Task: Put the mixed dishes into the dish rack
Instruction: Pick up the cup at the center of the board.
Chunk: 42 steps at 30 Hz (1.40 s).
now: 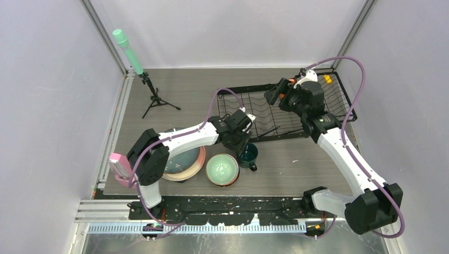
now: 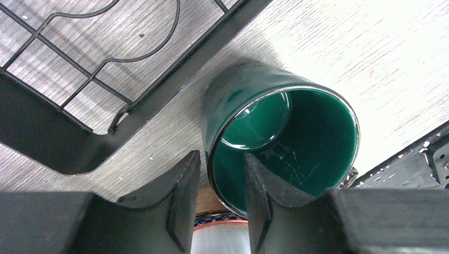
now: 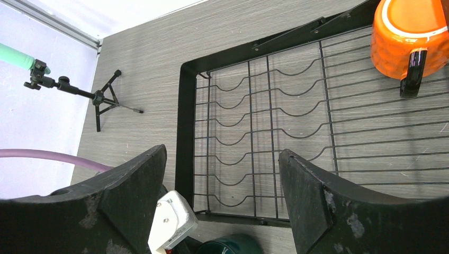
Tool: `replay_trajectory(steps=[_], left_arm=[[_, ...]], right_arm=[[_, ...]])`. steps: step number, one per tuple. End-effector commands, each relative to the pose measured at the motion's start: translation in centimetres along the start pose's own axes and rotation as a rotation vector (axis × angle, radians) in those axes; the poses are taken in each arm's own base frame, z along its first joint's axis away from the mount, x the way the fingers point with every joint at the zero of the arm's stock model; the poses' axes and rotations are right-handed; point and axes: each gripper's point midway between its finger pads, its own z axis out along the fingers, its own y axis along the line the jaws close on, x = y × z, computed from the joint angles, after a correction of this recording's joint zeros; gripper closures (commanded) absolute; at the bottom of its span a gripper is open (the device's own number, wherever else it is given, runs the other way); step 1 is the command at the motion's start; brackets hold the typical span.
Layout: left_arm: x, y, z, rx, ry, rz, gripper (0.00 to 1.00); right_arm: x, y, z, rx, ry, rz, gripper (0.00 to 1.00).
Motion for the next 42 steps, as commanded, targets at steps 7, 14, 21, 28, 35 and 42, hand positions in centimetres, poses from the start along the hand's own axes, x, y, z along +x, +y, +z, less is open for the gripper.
replay_trajectory(steps=[7, 14, 21, 28, 35, 42], left_arm=[[-1.2, -1.1, 0.2, 0.019, -0.014, 0.004, 0.64], [-0.8, -0.9, 0.6, 0.005, -0.002, 0.006, 0.79], [-1.2, -1.2, 0.3, 0.019, -0.022, 0.011, 0.93], [-1.3, -2.4, 0.5, 0.086, -0.024, -0.010, 1.00], [-1.9, -3.1, 0.0, 0.124, -0.056, -0.014, 1.00], [-2.4, -3.7, 0.1, 0.152, -0.089, -0.038, 1.00]], right_arm=[[-1.0, 1.3, 0.5, -0.045, -0.007, 0.016, 0.15], [-0.9, 1.0, 0.2, -0.032, 0.002, 0.005, 0.13], [-0.3, 1.3, 0.7, -0.049, 0.036, 0.005, 0.13], [0.2, 1.3, 1.3, -0.048, 0.071, 0.007, 0.12], [0.4, 1.5, 1.4, -0.060, 0.083, 0.005, 0.11], [0.5, 0.1, 1.7, 0.008, 0.079, -0.019, 0.11]])
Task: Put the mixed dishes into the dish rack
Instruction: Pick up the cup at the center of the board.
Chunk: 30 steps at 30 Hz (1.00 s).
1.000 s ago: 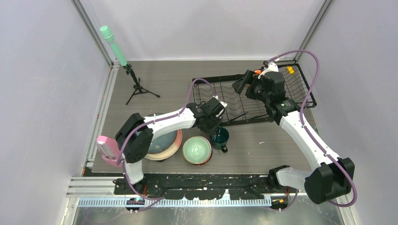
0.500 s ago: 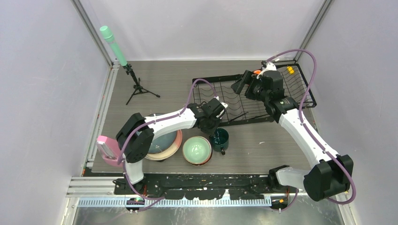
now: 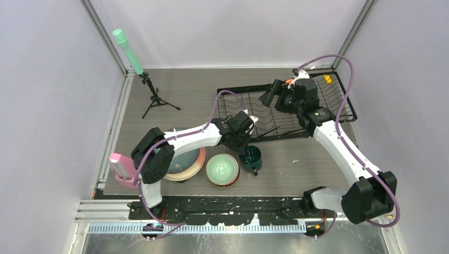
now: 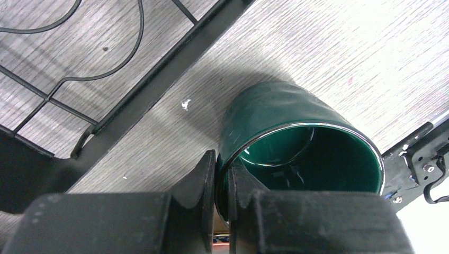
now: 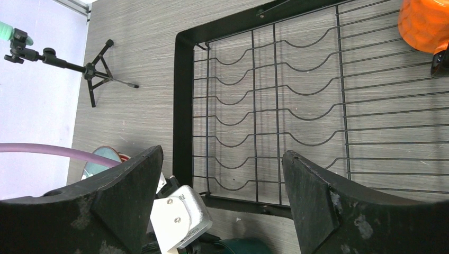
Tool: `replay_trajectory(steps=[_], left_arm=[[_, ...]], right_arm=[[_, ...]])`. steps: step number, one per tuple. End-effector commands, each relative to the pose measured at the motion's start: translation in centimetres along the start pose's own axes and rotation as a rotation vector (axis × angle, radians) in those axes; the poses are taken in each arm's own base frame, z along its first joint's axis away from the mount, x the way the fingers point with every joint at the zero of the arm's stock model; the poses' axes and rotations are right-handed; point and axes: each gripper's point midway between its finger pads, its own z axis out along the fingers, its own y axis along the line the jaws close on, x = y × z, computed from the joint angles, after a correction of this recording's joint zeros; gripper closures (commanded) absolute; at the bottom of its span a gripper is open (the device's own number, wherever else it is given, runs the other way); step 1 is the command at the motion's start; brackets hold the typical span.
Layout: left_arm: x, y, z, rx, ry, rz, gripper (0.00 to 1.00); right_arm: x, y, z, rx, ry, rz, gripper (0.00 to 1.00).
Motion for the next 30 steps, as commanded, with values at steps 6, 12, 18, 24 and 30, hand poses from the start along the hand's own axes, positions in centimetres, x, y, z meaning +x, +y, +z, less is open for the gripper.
replay_trajectory(steps=[6, 12, 18, 24, 30], left_arm=[[-3.6, -2.9, -2.8, 0.136, -0.174, -0.031, 1.00], [-5.1, -2.2, -4.5, 0.145, -0.279, -0.067, 1.00], [-6.3, -2.2, -6.7, 0.291, -0.354, -0.144, 1.00], [-6.9, -0.8, -8.8, 0.388, -0.428, -0.210, 1.00], [-7.9, -0.1, -12.4, 0.538, -0.497, -0.272, 1.00]], right_arm=[[-3.4, -1.2, -0.5, 0.101, -0.129, -0.004, 0.09], [-3.6, -1.5, -0.9, 0.118, -0.155, 0.005, 0.09], [-4.4, -1.1, -1.3, 0.093, -0.210, 0.053, 0.08], [-3.7, 1.4, -0.3, -0.067, -0.188, 0.080, 0.07], [-3.6, 2.9, 0.9, -0.153, -0.181, 0.164, 0.07]])
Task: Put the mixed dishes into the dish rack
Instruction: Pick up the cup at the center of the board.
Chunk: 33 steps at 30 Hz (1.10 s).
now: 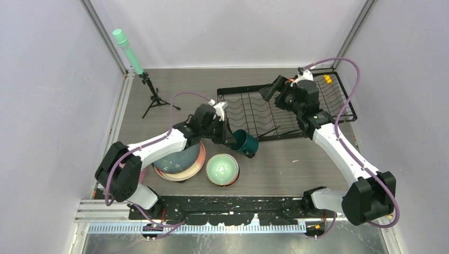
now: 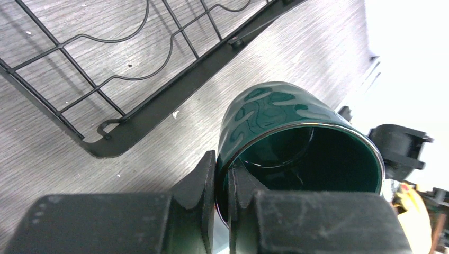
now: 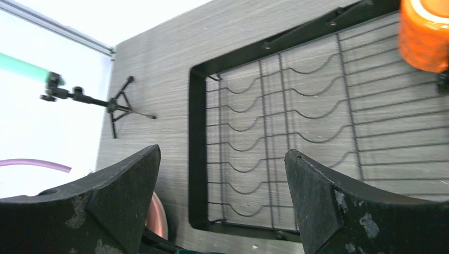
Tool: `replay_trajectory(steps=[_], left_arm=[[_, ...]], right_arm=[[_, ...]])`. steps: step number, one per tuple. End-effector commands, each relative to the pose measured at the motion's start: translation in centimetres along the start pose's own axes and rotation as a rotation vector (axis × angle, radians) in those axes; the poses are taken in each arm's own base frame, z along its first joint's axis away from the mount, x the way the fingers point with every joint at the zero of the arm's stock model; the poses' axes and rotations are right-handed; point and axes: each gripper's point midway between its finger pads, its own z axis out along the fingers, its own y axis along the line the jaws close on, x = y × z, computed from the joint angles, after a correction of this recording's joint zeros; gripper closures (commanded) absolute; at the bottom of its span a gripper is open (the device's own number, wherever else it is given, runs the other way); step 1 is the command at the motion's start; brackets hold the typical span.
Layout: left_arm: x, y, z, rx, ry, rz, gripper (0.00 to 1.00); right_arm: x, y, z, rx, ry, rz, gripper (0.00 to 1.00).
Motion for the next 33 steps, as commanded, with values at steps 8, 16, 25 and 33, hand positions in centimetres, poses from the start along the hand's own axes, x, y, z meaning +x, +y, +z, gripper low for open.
replay_trajectory(steps=[8, 16, 25, 33], left_arm=[[-7.6, -5.4, -5.6, 0.382, -0.225, -0.070, 1.00], [-8.6, -4.1, -8.0, 0.420, -0.307, -0.113, 1.00], [-12.0, -5.0, -12.3, 0.424, -0.533, 0.104, 1.00], [-15.1, -4.7, -13.9, 0.521, -0.694, 0.103, 1.00]], right_arm=[[-0.7, 7.3, 0.6, -0.377, 0.023, 0.182, 0.07], [-0.6, 8.3, 0.0, -0.438, 0.043, 0.177, 0.07], [-0.7, 10.5, -1.5, -0.560, 0.069, 0.181, 0.06], [-1.8, 13.4, -3.8, -0.726, 0.080, 0.245, 0.06]])
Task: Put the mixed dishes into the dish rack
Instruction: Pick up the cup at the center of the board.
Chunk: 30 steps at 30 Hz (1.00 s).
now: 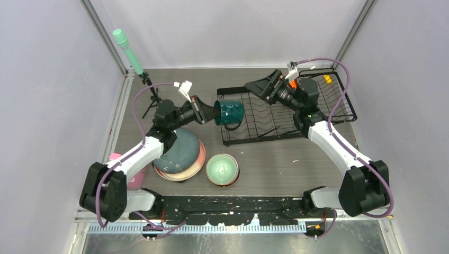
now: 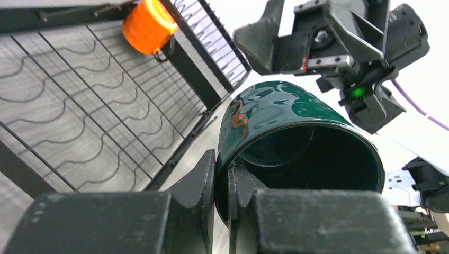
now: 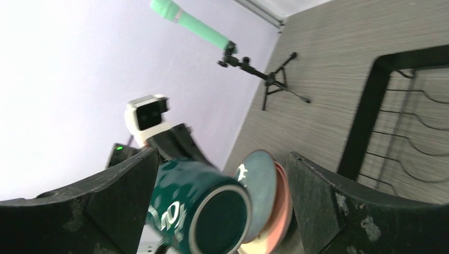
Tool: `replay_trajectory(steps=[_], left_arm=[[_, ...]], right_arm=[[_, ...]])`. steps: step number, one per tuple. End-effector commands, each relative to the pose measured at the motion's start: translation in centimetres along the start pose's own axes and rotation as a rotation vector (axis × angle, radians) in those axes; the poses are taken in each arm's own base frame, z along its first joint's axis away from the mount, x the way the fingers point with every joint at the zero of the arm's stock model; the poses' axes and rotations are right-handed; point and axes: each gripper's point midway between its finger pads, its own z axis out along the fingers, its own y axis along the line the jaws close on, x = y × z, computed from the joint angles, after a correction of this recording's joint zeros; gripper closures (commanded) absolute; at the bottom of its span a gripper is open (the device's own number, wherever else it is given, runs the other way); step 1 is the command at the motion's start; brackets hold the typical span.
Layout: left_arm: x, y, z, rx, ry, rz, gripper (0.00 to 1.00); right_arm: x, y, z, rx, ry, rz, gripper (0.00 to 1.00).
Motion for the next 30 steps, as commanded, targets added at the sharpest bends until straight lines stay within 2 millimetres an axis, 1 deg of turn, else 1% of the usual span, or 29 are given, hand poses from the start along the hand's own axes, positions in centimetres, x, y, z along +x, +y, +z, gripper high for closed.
replay_trajectory(steps=[1, 2, 4, 7, 8, 12, 15, 17, 19, 23, 30], left_arm=[[-4.8, -2.5, 0.0, 0.151, -0.179, 0.074, 1.00], [-5.3, -2.5, 0.0, 0.165, -0.195, 0.078, 1.00], [-5.8, -2.8, 0.2, 0.196, -0.201, 0.091, 1.00], [-6.7, -3.9, 0.5, 0.250, -0.205, 0.142, 1.00], [-7.0, -4.3, 0.6, 0.271, -0.218, 0.161, 1.00], [-8.6, -5.2, 0.7, 0.340, -0.271, 0.198, 1.00], [-9.1, -5.8, 0.8, 0.410, -0.285, 0.204, 1.00], [-9.2, -5.5, 1.1, 0.432, -0.282, 0.180, 1.00], [-9.1, -5.4, 1.3, 0.436, -0.270, 0.172, 1.00], [-8.9, -5.7, 1.0, 0.439, -0.268, 0.197, 1.00], [-8.4, -5.1, 0.9, 0.423, -0.267, 0.182, 1.00]], right_arm=[[-0.8, 5.0, -0.9, -0.205, -0.011, 0.014, 0.06], [-0.7, 5.6, -1.1, -0.240, -0.005, 0.006, 0.06], [-0.5, 6.2, -1.3, -0.265, 0.015, 0.019, 0.06], [-0.2, 6.7, -1.4, -0.273, 0.050, 0.023, 0.06], [0.0, 6.7, -1.5, -0.273, 0.063, 0.015, 0.06], [0.3, 5.3, -1.0, -0.189, 0.089, 0.016, 0.06], [0.4, 5.2, -1.1, -0.175, 0.098, 0.011, 0.06], [0.4, 5.4, -1.1, -0.183, 0.096, 0.008, 0.05], [0.3, 6.0, -1.1, -0.217, 0.087, 0.013, 0.05], [0.2, 7.3, -1.2, -0.289, 0.071, 0.037, 0.05], [0.9, 8.2, -0.8, -0.315, 0.101, 0.037, 0.05]])
